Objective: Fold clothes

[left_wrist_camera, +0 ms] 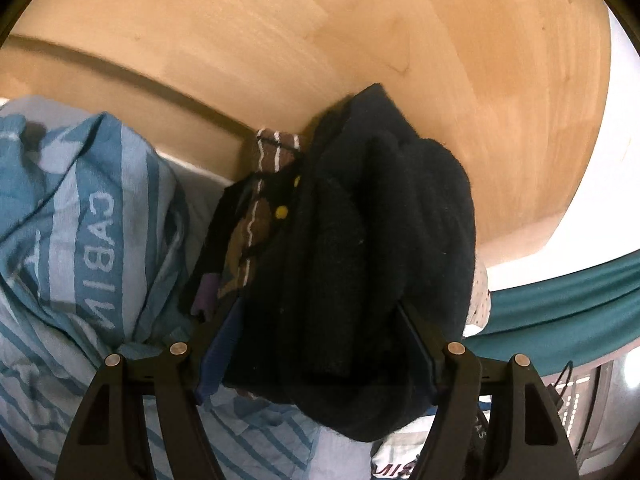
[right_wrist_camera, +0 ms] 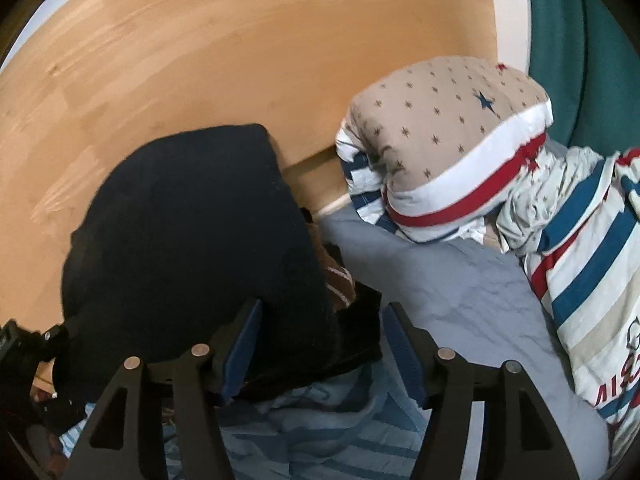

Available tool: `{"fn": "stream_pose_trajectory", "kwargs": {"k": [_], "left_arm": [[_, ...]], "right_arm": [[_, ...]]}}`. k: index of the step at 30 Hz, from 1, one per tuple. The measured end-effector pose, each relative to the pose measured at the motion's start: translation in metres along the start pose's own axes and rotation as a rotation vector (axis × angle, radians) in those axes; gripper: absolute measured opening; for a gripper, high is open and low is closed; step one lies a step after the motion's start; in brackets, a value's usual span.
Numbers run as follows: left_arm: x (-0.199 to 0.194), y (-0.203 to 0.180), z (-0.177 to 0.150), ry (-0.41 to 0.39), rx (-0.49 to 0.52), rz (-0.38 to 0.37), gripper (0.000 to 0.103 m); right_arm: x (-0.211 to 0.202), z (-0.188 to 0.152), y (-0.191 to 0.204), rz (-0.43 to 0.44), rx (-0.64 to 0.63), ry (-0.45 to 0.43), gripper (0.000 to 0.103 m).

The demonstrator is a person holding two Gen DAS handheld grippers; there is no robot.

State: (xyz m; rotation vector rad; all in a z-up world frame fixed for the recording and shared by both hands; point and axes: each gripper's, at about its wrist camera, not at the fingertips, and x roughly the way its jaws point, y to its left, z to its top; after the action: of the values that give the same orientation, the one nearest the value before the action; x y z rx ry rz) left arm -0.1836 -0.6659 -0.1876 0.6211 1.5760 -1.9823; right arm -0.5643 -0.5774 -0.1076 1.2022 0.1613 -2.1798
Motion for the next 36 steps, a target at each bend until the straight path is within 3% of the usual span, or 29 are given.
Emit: {"fn": "stream_pose_trajectory", "kwargs": {"k": [7,11,18,26,31,36], "left_arm": [[-0.032,-0.003,0.000,-0.031,0.027,0.009,0.075],[-0.048,-0.002,-0.011,-0.013,0.125,0.091,0.075],[-0.091,-0.016,-0.042,-0.026,0.325,0.100,0.067],[-0.174,-0.045,-0.087,-0.164,0.571,0.046,0.067],[-0.208,-0.044,-0.105,-0.172,0.611,0.032,0.067],[-0.222,-0.034,-0.114,-0.199,0.651,0.065,0.067]], "right_arm": [[-0.035,-0.015,-0.007,0.023,0.075,-0.001,0.063],[-0.051,-0.047,-0.009,0.009,0.075,0.036,0.062],[-0.085,-0.103,0.001,0.025,0.046,0.069,0.062],[-0.147,-0.134,0.046,0.028,-0.079,-0.059,0.062],[-0.180,-0.150,0.061,0.046,-0.094,-0.101,0.062],[-0.195,-0.156,0.077,0.059,-0.132,-0.146,0.062]]}}
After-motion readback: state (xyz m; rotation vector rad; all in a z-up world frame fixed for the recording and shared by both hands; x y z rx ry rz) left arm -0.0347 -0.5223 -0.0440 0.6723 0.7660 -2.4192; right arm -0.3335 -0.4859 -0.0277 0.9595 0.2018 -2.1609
